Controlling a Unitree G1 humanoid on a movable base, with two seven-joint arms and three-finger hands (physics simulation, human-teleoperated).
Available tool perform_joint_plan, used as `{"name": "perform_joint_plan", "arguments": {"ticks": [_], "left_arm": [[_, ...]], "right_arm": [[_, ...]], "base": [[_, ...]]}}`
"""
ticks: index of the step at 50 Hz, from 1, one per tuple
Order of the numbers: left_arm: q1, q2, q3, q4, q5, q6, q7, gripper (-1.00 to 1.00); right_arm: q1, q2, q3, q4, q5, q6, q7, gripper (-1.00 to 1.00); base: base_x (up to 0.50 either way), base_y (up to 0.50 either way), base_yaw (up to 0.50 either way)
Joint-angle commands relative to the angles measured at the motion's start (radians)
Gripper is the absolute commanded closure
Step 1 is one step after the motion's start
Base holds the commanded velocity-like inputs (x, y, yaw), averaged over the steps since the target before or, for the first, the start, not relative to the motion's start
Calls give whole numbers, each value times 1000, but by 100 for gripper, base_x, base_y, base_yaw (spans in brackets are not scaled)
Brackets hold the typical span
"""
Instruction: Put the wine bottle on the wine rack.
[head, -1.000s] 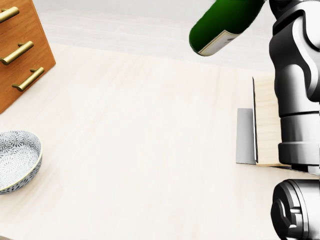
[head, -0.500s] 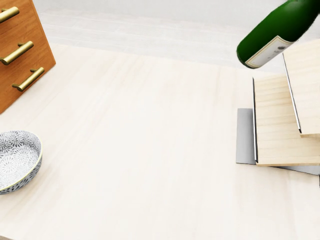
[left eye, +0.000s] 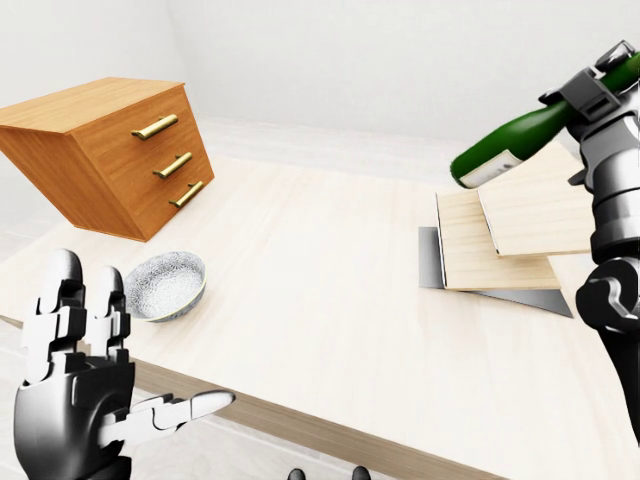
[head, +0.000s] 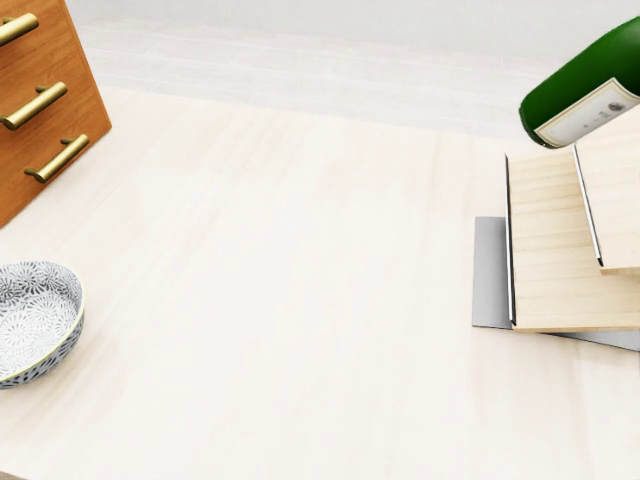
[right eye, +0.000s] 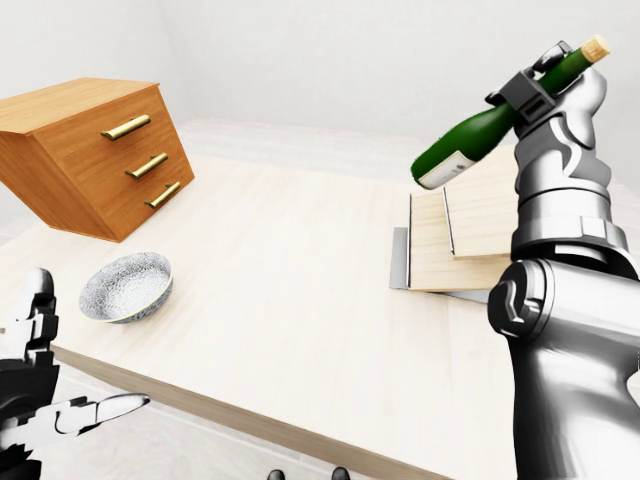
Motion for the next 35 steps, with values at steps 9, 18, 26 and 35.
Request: {"name": "perform_joint_plan", "arguments": {"ticks": [9,18,26,35], "left_arm": [[12,9,7,16,-13,0,-2,-100],[24,5,-31,-30,20,0,5,-100],[28,2,-31,-17,21,0,4,-100],[26,5,-32,-13,23,0,7,-100]], "right_arm": [[-10,-30,-27,19,-60,0,-38,100],[-16,-36,-28,32,-72,0,-32,100],[-22,-65,-40,49,-81,0,-36,100],[5,-55,-25,58,-117,0,1,100]], "base": [[0,0,0],[0,0,0],[0,0,0],[0,0,0]]}}
